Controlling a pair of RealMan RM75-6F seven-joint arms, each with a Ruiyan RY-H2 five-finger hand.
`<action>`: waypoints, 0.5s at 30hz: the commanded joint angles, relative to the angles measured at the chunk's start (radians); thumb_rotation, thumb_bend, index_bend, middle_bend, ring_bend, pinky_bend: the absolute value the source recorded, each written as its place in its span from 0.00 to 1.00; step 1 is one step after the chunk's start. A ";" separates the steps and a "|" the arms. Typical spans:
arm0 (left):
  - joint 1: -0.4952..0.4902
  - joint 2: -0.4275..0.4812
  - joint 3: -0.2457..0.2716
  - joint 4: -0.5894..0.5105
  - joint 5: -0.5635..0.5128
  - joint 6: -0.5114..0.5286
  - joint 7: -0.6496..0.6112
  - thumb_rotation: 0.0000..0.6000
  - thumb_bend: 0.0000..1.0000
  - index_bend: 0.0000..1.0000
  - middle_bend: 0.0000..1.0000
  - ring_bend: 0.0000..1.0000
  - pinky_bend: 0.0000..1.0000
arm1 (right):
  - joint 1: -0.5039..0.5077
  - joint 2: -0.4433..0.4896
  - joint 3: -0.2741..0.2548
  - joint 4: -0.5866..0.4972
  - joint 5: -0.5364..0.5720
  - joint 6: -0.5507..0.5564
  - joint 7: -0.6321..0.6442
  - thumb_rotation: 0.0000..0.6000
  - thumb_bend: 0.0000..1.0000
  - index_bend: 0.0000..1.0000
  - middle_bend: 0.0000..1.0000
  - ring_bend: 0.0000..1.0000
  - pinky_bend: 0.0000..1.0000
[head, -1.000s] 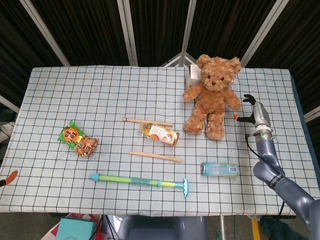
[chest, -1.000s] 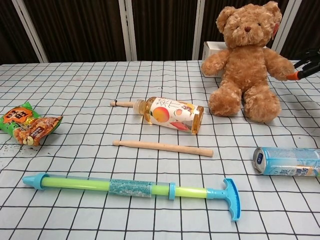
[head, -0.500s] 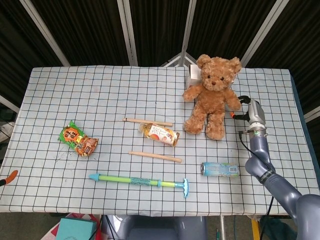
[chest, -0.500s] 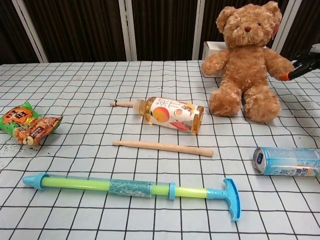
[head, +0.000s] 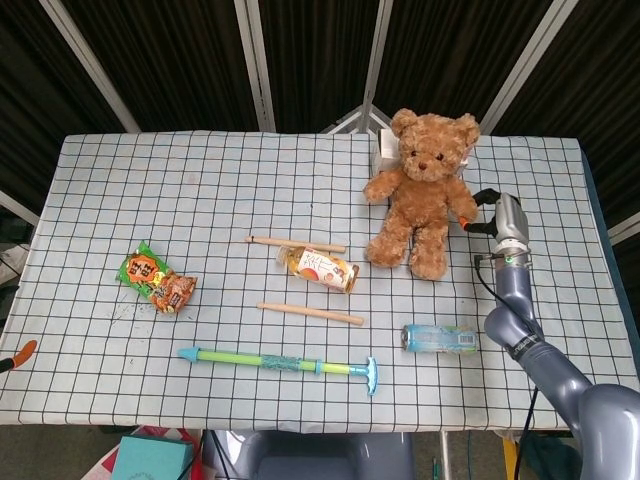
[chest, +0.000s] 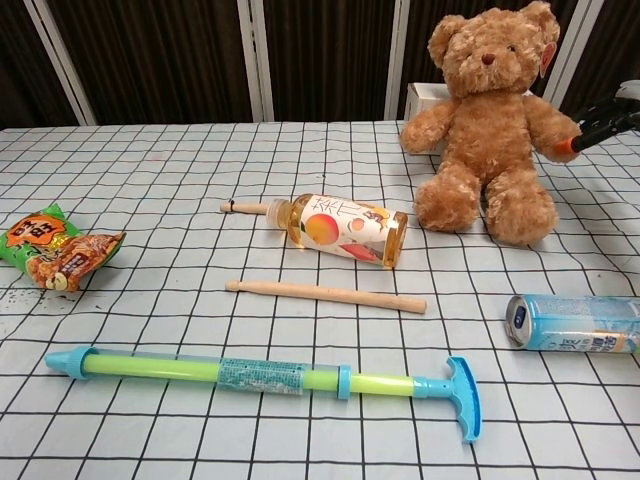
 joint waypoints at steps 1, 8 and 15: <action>0.000 0.000 0.000 0.000 0.000 0.000 0.001 1.00 0.31 0.19 0.00 0.00 0.12 | 0.005 -0.011 0.005 0.016 0.001 -0.003 -0.001 1.00 0.27 0.48 0.46 0.29 0.00; -0.001 0.000 -0.001 0.000 -0.003 0.000 0.003 1.00 0.31 0.19 0.00 0.00 0.12 | 0.020 -0.049 0.011 0.078 -0.014 -0.004 0.007 1.00 0.32 0.53 0.50 0.32 0.00; 0.000 -0.003 -0.001 -0.001 -0.004 0.004 0.012 1.00 0.31 0.19 0.00 0.00 0.12 | 0.034 -0.082 0.010 0.144 -0.054 -0.032 0.048 1.00 0.38 0.56 0.52 0.35 0.00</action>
